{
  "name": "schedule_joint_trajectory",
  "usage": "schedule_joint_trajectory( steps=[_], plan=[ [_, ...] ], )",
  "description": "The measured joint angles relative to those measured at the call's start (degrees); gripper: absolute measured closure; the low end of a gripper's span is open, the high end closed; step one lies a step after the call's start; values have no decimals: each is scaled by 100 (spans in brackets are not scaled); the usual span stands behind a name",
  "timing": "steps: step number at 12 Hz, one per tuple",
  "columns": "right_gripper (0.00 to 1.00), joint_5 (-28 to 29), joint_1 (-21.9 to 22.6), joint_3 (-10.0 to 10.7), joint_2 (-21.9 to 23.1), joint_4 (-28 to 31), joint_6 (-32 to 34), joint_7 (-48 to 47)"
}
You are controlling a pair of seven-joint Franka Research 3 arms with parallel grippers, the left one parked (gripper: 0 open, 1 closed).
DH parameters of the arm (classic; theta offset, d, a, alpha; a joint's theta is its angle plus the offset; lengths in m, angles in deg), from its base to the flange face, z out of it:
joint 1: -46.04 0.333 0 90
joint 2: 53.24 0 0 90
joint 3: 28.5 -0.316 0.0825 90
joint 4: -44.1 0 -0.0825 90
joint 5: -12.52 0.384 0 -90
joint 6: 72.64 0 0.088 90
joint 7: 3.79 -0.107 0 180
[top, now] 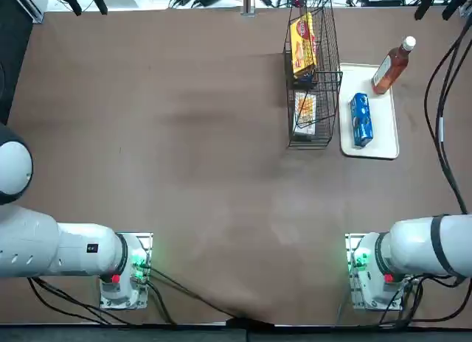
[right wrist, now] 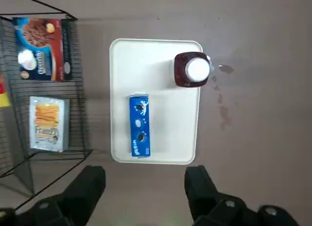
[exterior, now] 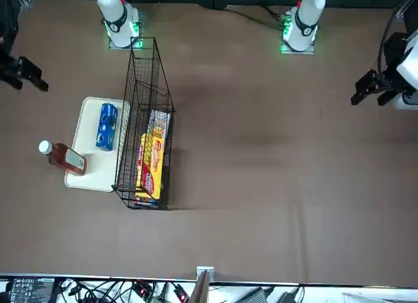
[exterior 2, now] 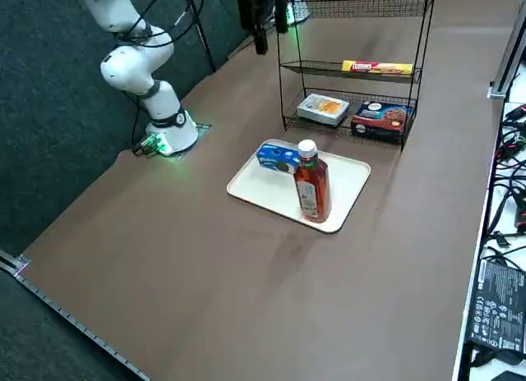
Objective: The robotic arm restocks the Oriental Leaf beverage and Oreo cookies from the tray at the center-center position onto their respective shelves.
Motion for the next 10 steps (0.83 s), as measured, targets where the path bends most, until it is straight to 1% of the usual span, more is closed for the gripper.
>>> schedule_joint_trajectory(
  steps=[2, 6, 10],
  plan=[
    [0, -80, -69, 30, -403, -136, -211, 243],
    [0, -134, -353, 58, -1134, -298, -953, 1031],
    [0, -134, -484, 64, -1596, -322, -1472, 1270]
  ],
)
